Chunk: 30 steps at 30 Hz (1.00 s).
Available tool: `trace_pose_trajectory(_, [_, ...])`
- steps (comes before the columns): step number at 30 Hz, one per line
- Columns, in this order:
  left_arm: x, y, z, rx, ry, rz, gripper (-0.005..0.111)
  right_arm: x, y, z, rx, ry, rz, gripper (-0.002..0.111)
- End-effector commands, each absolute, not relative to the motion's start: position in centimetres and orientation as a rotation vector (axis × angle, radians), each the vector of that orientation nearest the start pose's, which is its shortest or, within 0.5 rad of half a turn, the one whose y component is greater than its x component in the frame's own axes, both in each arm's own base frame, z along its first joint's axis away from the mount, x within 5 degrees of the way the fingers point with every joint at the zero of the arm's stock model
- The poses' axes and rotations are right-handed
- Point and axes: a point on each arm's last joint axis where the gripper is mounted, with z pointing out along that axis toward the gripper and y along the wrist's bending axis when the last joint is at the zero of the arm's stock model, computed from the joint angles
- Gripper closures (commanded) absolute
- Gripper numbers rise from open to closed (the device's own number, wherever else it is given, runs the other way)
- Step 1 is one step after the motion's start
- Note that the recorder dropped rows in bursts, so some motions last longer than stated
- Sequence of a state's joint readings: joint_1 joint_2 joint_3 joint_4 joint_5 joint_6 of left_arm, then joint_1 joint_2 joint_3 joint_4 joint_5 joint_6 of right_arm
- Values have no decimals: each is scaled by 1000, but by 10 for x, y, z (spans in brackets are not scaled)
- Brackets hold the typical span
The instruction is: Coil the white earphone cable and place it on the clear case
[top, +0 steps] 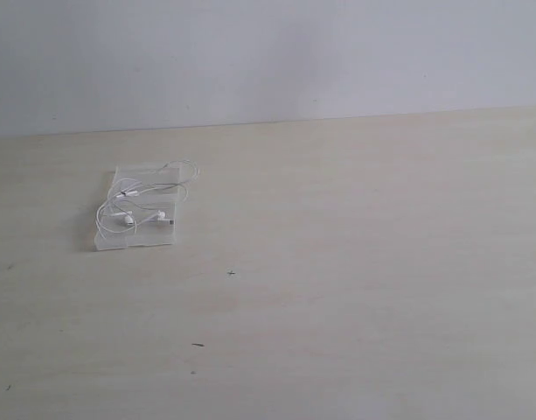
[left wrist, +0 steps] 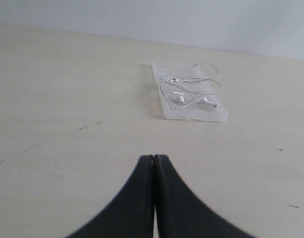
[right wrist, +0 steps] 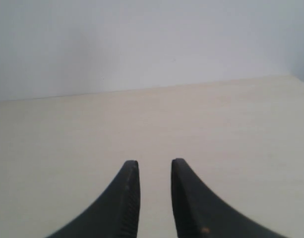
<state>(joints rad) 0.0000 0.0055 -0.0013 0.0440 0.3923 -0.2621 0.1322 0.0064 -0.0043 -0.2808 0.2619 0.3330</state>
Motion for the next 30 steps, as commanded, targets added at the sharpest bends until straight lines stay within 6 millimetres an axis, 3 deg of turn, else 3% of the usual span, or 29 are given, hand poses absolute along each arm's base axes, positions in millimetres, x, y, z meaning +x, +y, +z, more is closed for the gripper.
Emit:
trace_pose_trajectory(1, [52,2,178,-217,1859,-132,107,55,1,189,-52,1746,40,85])
trace_pose_trajectory(30, [52,2,178,-217,1859,-132,107,55,1,189,-18,1749,79,85])
